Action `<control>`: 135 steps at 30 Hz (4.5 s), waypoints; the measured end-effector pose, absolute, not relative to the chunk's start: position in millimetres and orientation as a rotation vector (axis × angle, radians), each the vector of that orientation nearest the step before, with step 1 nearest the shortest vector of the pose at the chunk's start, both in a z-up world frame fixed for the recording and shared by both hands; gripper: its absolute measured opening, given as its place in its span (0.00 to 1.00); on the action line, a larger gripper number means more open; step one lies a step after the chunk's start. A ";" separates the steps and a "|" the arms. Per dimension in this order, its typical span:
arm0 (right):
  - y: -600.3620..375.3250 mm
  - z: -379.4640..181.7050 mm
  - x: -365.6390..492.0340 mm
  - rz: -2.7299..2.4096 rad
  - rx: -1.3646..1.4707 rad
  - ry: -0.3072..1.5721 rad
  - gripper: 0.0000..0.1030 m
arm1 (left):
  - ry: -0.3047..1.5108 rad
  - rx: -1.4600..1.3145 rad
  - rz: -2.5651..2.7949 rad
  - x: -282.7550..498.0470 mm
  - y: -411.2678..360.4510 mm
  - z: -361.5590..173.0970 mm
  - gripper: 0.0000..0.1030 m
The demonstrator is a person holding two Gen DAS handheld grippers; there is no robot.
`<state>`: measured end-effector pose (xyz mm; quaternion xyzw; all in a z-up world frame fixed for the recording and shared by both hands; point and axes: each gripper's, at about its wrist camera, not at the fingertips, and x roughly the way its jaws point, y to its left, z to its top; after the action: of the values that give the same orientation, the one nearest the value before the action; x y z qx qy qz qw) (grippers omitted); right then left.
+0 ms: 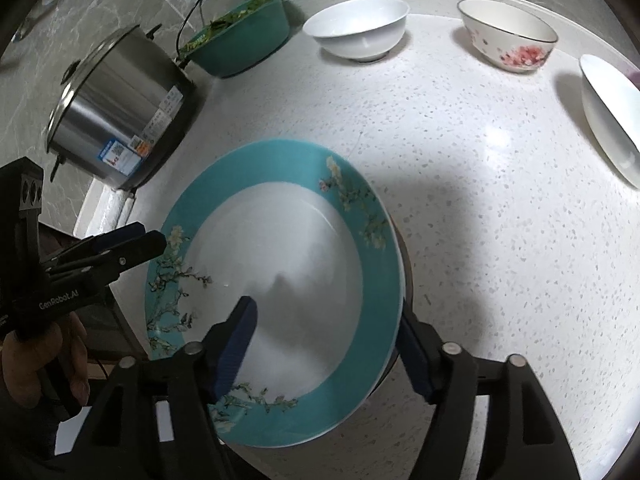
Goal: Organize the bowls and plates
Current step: 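Move both tools to the large white bowl near the purple bowl, then close both tools on the rim of the large white bowl, then lift the large white bowl with both tools and carry it beside the plate stack, then set the large white bowl on the counter and open both tools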
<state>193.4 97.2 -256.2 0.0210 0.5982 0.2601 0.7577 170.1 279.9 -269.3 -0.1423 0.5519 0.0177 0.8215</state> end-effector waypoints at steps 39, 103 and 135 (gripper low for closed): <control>-242.0 -263.1 380.6 0.149 0.550 1.171 0.70 | 1.320 -0.117 -0.179 483.5 -42.7 -306.3 0.87; -189.8 -261.1 226.8 0.208 0.305 1.234 0.14 | 1.263 -0.017 -0.298 261.8 -73.6 -300.1 0.14; -224.3 -219.5 220.7 0.247 0.313 1.096 0.86 | 1.076 -0.086 -0.238 255.9 -55.3 -239.5 1.00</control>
<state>220.7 -224.3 -219.5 0.1476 0.5175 0.1166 0.8348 255.9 -55.3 -239.5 -0.0409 0.5112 -0.1129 0.8510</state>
